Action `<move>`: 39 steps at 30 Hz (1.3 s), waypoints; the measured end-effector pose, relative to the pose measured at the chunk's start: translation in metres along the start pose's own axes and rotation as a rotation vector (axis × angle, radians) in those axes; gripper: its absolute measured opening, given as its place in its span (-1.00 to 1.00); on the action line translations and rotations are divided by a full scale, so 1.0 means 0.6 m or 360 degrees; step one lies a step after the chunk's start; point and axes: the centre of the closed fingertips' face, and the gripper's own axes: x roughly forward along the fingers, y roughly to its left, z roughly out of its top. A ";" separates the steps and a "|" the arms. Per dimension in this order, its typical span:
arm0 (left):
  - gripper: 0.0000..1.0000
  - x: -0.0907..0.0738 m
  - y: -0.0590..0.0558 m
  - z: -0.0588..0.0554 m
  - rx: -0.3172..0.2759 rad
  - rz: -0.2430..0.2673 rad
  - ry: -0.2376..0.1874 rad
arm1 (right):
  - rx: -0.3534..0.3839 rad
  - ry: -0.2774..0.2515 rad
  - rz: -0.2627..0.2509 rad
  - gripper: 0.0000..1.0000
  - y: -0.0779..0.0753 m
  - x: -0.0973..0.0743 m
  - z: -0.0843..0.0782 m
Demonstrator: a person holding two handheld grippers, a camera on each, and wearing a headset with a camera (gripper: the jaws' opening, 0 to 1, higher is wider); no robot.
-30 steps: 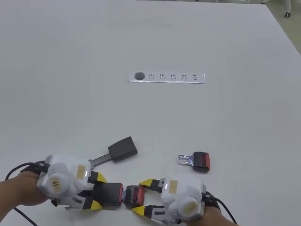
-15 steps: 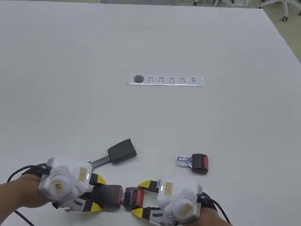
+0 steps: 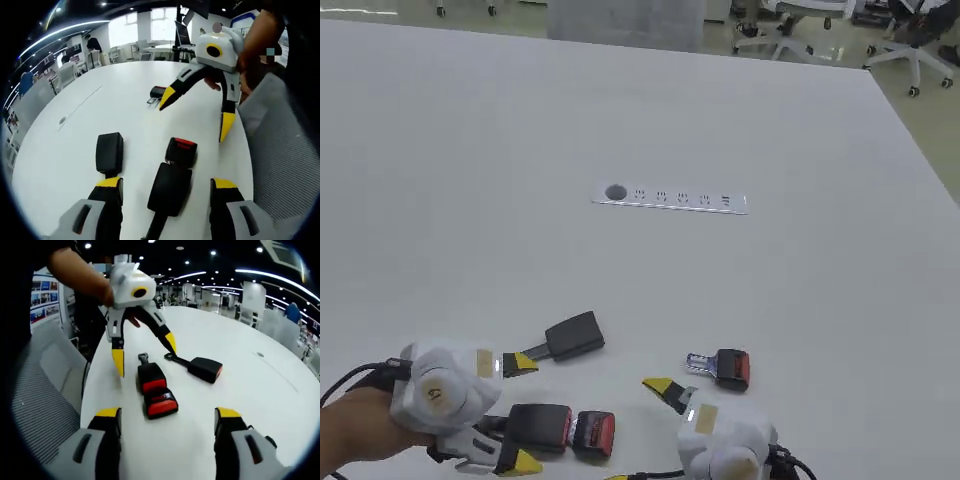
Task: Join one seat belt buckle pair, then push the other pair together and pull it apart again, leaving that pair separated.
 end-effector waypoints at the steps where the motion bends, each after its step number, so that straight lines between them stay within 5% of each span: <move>1: 0.50 -0.003 0.000 0.003 -0.0005 0.0010 -0.0013 | 0.0000 0.0000 -0.0011 0.55 -0.004 -0.007 -0.003; 9: 0.58 -0.016 0.021 0.035 -0.0012 0.0083 -0.0053 | 0.0067 -0.0019 -0.0119 0.59 -0.060 -0.055 -0.009; 13: 0.59 -0.018 0.035 0.053 0.0028 0.0098 -0.0063 | 0.0141 -0.0056 -0.0080 0.66 -0.088 -0.069 -0.005; 18: 0.57 -0.019 0.067 0.072 0.0048 0.0115 -0.0078 | 0.0088 -0.0027 -0.0110 0.69 -0.134 -0.089 -0.010; 24: 0.55 -0.012 0.109 0.095 0.0062 0.0128 -0.0082 | 0.0162 -0.0024 -0.0102 0.73 -0.187 -0.114 -0.024; 26: 0.55 -0.004 0.119 0.091 0.0113 0.0119 -0.0039 | 0.0154 0.0009 -0.0102 0.73 -0.202 -0.120 -0.037; 37: 0.48 0.056 0.148 0.055 0.0070 0.0002 0.0085 | 0.0169 0.0150 0.0005 0.65 -0.233 -0.108 -0.097; 39: 0.48 0.067 0.150 0.044 -0.0034 -0.0032 0.0090 | 0.0132 0.0171 0.0054 0.64 -0.230 -0.103 -0.101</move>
